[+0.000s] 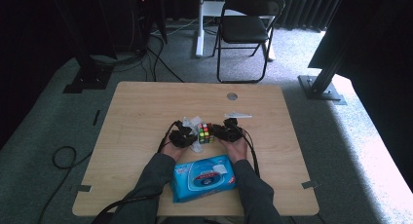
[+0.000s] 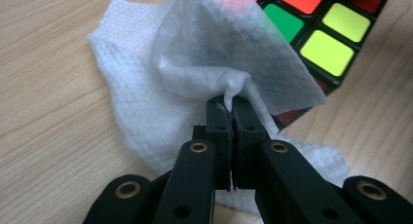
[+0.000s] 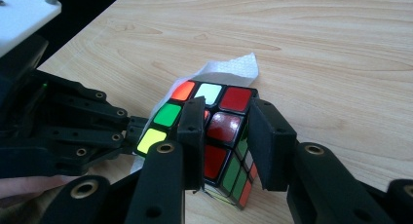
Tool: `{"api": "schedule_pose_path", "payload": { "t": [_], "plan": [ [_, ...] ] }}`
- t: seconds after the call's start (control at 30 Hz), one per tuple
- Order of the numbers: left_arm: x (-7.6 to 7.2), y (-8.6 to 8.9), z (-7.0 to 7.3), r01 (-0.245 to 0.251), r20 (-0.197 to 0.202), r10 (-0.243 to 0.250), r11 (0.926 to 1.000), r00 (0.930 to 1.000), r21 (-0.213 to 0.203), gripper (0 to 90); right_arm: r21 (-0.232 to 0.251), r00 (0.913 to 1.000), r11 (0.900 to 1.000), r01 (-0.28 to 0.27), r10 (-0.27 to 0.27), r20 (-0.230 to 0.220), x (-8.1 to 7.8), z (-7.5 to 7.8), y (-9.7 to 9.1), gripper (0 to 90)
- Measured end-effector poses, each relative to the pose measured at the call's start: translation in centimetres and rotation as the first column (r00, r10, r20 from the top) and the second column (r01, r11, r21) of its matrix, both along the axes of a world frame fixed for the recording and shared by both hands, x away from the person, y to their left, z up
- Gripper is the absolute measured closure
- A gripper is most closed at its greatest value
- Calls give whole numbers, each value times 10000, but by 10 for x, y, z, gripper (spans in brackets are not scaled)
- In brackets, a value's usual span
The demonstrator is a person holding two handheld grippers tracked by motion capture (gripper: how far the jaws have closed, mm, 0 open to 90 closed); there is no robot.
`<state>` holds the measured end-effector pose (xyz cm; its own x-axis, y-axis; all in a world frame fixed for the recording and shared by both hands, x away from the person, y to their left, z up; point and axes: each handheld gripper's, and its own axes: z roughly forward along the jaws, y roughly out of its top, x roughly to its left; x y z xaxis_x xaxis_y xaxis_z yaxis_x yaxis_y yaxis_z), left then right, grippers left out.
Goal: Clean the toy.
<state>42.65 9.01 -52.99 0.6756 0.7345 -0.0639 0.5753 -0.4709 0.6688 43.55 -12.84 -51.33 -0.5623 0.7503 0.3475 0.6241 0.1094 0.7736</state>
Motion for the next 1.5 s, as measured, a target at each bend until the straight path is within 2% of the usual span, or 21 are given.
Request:
{"api": "schedule_pose_path", "payload": {
  "t": [0.2,0.47,0.9,1.5],
  "plan": [
    [-6,5,5,-12,178,18,9993,9998,-379,879,51,10000,10000,4,-4,-27,0,0,0,684],
    [-12,10,16,20,423,8,9978,9991,-664,879,55,10000,10000,6,-6,-33,0,0,0,684],
    [-19,5,27,539,674,-488,9957,9965,-756,879,83,10000,10000,-10,11,-56,0,0,-1,684],
    [-18,4,24,529,586,-487,9960,9971,-720,879,124,10000,9999,22,-21,-89,0,-1,-1,685]
  ]
}}
